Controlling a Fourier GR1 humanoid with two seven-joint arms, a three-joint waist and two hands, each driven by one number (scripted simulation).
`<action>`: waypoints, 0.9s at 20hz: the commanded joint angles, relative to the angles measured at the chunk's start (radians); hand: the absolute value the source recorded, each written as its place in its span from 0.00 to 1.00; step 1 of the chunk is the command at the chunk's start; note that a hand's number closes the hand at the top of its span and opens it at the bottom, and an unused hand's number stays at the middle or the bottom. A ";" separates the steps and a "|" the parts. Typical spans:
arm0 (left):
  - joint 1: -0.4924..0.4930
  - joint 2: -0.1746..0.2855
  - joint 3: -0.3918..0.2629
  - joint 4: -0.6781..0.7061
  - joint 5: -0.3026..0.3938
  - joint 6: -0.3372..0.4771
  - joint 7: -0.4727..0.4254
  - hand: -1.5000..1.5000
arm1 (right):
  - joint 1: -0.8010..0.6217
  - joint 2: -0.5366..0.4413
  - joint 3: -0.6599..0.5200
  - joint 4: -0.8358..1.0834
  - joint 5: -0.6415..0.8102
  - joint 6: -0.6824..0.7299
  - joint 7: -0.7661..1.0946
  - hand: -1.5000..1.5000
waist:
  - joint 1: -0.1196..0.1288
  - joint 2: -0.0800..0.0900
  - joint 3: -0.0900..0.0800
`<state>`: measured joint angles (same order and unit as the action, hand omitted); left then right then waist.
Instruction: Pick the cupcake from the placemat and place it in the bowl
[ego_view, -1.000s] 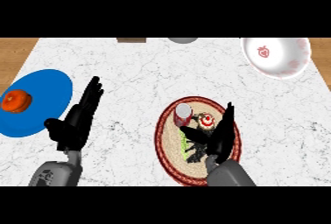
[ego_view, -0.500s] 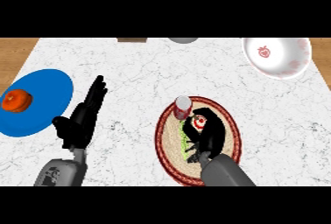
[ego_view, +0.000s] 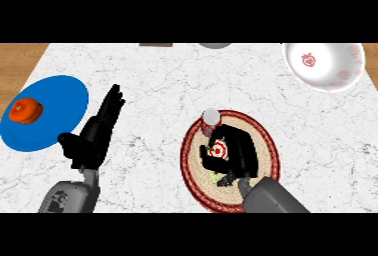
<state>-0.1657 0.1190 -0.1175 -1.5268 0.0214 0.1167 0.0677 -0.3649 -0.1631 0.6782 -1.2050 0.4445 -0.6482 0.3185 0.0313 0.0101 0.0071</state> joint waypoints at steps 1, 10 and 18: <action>0.003 -0.004 -0.003 -0.008 -0.001 0.003 0.003 0.50 | 0.012 -0.130 0.031 -0.071 -0.120 0.152 -0.310 1.00 | 0.004 0.006 0.002; 0.046 -0.011 -0.008 -0.025 -0.025 0.026 -0.007 0.50 | 0.148 -0.288 -0.154 -0.193 -0.364 0.232 -0.998 1.00 | -0.035 -0.010 -0.004; -0.010 0.034 0.071 0.010 0.024 -0.029 0.013 0.50 | 0.160 -0.425 -0.341 -0.438 -0.359 0.235 -0.866 1.00 | -0.042 -0.013 -0.008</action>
<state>-0.1527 0.1292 -0.0823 -1.5335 0.0207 0.1193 0.0792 -0.1946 -0.5267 0.4127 -1.5264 0.0871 -0.4259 -0.6277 -0.0086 -0.0013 0.0008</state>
